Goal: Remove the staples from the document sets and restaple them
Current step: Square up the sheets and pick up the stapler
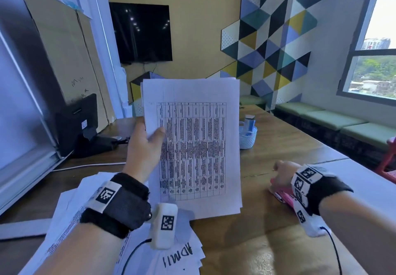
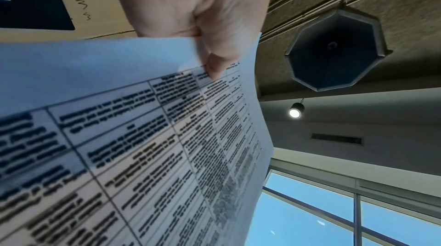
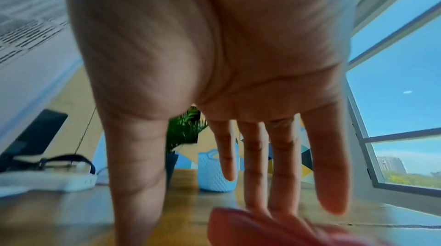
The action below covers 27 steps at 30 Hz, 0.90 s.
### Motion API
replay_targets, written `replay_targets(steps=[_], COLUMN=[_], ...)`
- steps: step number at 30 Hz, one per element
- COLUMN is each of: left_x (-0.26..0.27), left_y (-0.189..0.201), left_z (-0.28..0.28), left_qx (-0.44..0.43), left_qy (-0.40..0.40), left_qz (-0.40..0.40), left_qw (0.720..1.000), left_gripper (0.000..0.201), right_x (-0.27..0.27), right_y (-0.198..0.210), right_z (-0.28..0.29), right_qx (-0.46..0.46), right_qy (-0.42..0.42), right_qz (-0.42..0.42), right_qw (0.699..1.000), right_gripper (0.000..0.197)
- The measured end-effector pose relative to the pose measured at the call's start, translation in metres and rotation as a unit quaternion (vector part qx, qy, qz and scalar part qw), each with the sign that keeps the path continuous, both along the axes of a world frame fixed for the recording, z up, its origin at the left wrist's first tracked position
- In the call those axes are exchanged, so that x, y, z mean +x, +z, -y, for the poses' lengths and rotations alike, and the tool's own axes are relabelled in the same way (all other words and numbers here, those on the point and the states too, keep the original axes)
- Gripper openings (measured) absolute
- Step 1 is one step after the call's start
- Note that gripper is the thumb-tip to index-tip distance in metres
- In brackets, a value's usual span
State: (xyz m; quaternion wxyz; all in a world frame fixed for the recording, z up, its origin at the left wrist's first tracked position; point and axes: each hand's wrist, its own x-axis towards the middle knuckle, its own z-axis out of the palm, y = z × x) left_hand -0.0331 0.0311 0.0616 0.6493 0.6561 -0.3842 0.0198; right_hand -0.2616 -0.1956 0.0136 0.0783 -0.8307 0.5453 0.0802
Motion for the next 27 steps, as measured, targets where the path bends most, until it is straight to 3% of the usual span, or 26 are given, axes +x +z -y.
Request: replay_targets(steps=[4,6,8,11,14,16,17,19,22,24,25,27], left_x=[0.001,0.001,0.003,0.005,0.007,0.005,0.002,-0.002,-0.007,-0.011,-0.013,-0.019], left_y=[-0.005,-0.006,-0.006,-0.004,-0.001,0.003,0.004,0.005,0.002,0.0,0.0,0.002], left_z=[0.0,0.0,0.0,0.001,0.002,0.002,0.001,-0.001,-0.004,-0.005,-0.005,-0.004], left_qx=[-0.018,-0.028,-0.042,-0.058,-0.083,-0.098,-0.104,-0.109,-0.096,-0.08,-0.072,-0.066], left_qy=[-0.023,-0.025,-0.033,-0.031,-0.026,-0.03,-0.032,-0.036,-0.04,-0.043,-0.041,-0.038], left_qz=[-0.014,-0.025,-0.036,-0.048,-0.074,-0.088,-0.091,-0.092,-0.089,-0.094,-0.093,-0.082], left_qw=[0.999,0.999,0.998,0.997,0.993,0.991,0.99,0.989,0.991,0.991,0.992,0.994], left_gripper=[0.028,0.03,0.032,0.033,0.031,0.031,0.032,0.036,0.034,0.03,0.029,0.027], right_x=[0.001,0.001,0.002,0.003,0.006,0.007,0.007,0.004,-0.003,-0.005,-0.004,0.001], right_y=[-0.017,-0.019,-0.024,-0.033,-0.022,-0.01,-0.004,0.008,0.032,0.047,0.054,0.075], right_z=[0.013,0.016,0.022,0.025,0.006,-0.002,-0.005,-0.004,-0.008,-0.019,-0.028,-0.048], right_qx=[-0.051,-0.045,-0.049,-0.061,-0.073,-0.082,-0.078,-0.025,0.056,0.101,0.115,0.12], right_qy=[0.016,0.015,-0.004,0.048,0.116,0.098,0.057,-0.032,-0.085,-0.08,-0.069,-0.032], right_qz=[-0.016,-0.022,-0.019,-0.087,-0.136,-0.085,-0.032,0.155,0.428,0.585,0.644,0.717], right_qw=[0.998,0.999,0.999,0.993,0.981,0.988,0.995,0.987,0.898,0.801,0.753,0.686], right_gripper=[0.043,0.023,0.025,0.035,0.023,0.018,0.025,0.037,0.037,0.034,0.028,0.009])
